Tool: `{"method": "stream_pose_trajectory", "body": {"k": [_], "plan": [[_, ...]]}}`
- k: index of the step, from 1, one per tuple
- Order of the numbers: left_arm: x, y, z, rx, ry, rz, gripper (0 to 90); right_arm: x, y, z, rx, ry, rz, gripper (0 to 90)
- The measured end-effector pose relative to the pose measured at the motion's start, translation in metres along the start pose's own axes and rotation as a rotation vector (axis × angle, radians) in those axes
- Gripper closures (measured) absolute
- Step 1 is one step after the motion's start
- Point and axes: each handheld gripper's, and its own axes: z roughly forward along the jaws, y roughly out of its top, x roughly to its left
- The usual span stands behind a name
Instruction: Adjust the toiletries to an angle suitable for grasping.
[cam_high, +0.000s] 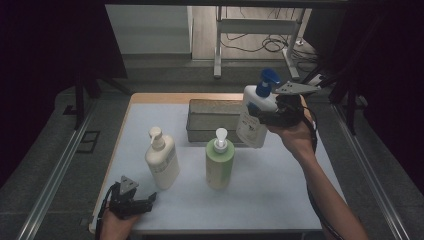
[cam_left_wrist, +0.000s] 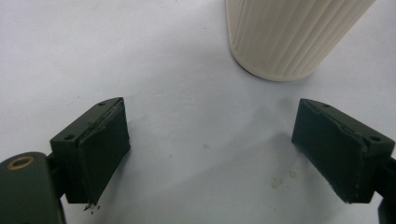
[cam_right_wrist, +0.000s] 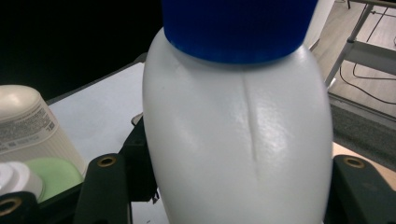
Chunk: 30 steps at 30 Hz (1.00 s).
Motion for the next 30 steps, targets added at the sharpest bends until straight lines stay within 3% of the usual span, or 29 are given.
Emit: {"method": "stream_pose_trajectory", "body": {"k": [30], "plan": [[0.0,0.0,0.0,0.0,0.0,0.0,10.6,0.013,0.04,0.066,-0.028,-0.01,0.0,41.0]]}}
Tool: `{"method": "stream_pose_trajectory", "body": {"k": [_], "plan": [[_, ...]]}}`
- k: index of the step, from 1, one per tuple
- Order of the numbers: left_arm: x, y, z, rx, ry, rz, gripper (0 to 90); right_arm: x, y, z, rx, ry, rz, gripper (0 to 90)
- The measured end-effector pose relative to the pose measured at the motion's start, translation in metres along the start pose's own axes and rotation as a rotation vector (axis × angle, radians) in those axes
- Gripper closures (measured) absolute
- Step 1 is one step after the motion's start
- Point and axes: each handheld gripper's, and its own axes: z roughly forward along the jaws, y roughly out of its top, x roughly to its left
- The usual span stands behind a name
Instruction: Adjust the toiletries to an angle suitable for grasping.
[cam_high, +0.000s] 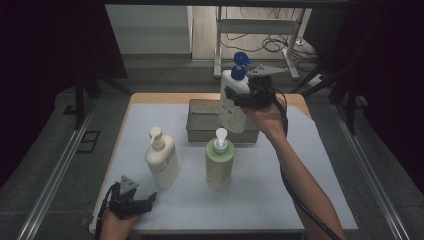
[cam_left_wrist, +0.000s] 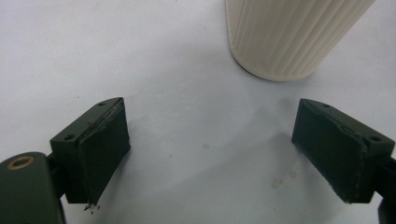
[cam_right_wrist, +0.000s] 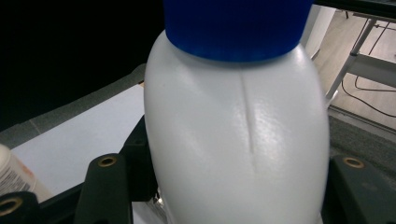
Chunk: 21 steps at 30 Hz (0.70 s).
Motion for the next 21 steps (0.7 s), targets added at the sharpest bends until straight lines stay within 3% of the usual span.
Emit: {"method": "stream_pose_trajectory", "body": {"k": [21], "plan": [[0.0,0.0,0.0,0.0,0.0,0.0,10.7,0.005,0.018,0.043,-0.023,-0.022,0.001,41.1]]}}
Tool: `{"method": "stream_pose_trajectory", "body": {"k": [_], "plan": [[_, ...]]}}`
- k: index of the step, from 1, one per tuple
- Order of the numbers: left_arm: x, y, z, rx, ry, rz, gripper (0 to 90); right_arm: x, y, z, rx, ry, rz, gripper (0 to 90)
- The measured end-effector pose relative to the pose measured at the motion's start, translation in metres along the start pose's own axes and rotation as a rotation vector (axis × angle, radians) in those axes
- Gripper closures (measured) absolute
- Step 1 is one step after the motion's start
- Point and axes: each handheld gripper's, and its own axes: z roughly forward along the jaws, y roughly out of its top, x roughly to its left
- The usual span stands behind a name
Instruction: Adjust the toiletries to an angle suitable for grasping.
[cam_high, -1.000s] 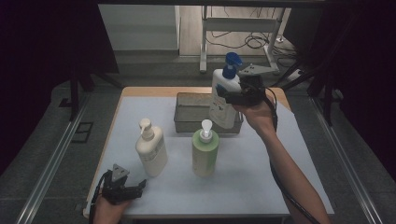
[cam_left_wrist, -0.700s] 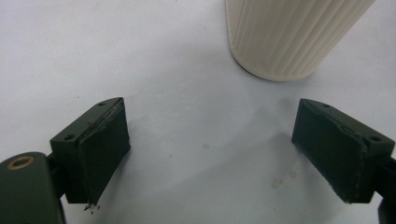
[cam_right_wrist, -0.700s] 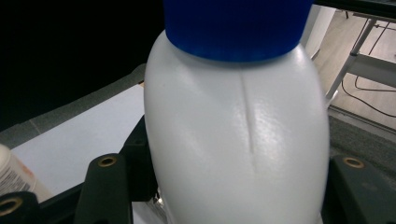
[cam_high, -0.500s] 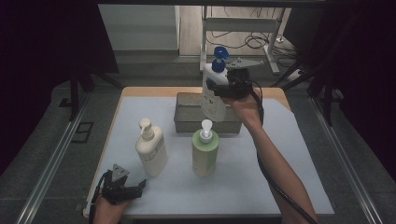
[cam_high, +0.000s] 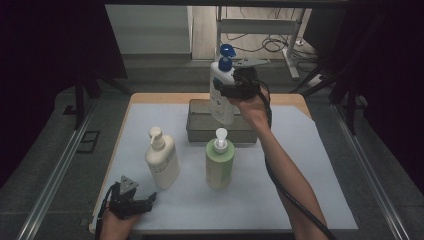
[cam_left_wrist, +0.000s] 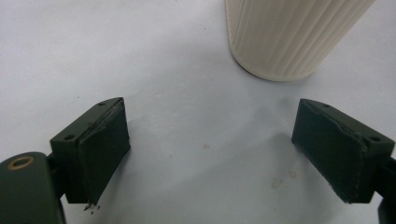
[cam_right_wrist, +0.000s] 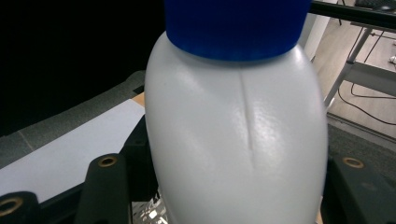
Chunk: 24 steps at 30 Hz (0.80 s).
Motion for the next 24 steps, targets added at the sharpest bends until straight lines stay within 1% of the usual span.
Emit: {"method": "stream_pose_trajectory", "body": {"k": [12,17,24], "plan": [[0.0,0.0,0.0,0.003,-0.001,-0.002,10.7,0.007,-0.002,0.032,0.011,0.003,-0.009,41.1],[0.0,0.0,0.0,0.002,-0.001,-0.003,10.7,0.01,-0.002,0.042,0.011,0.013,-0.01,41.1],[0.0,0.0,0.0,0.003,-0.002,-0.003,10.6,0.013,-0.006,0.055,0.015,0.012,-0.012,41.1]]}}
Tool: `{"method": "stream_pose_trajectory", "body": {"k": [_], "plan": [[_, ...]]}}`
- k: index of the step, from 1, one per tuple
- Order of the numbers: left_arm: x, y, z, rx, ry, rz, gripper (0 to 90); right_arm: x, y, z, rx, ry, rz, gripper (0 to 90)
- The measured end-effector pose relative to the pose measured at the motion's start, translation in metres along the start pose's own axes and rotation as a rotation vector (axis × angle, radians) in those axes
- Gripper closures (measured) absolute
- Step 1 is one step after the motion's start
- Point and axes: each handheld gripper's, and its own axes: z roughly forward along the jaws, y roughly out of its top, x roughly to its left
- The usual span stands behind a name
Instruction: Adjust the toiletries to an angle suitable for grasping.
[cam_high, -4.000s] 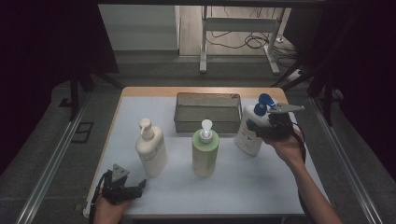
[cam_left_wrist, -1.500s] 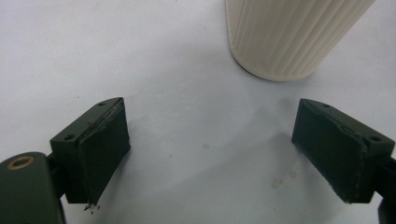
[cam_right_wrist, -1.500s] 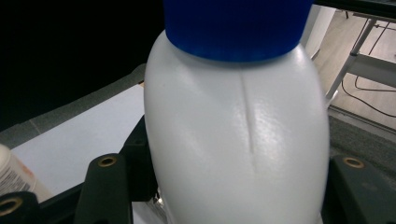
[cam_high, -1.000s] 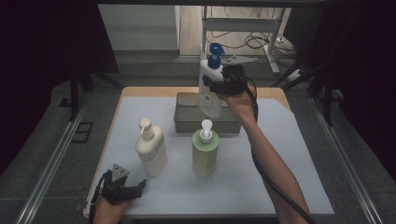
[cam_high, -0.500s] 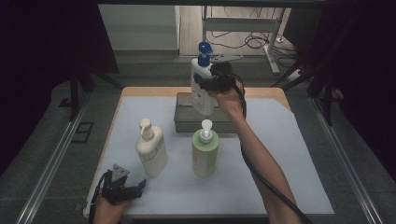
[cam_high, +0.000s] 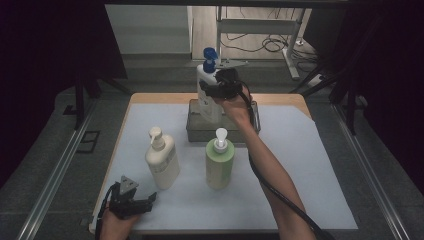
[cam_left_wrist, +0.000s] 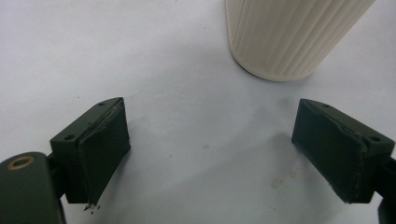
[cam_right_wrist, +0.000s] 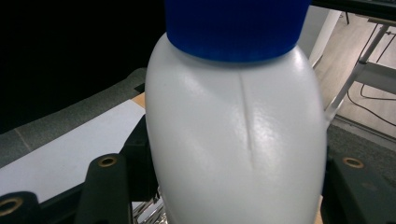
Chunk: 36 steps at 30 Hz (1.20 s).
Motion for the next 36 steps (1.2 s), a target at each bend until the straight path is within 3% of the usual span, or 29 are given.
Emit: {"method": "stream_pose_trajectory", "body": {"k": [13,36], "plan": [[0.0,0.0,0.0,0.0,0.001,0.0,10.7,0.004,-0.017,0.017,0.024,0.004,-0.011,41.1],[0.0,0.0,0.0,0.0,0.001,0.0,10.7,0.005,-0.049,0.025,0.072,0.069,0.02,41.0]]}}
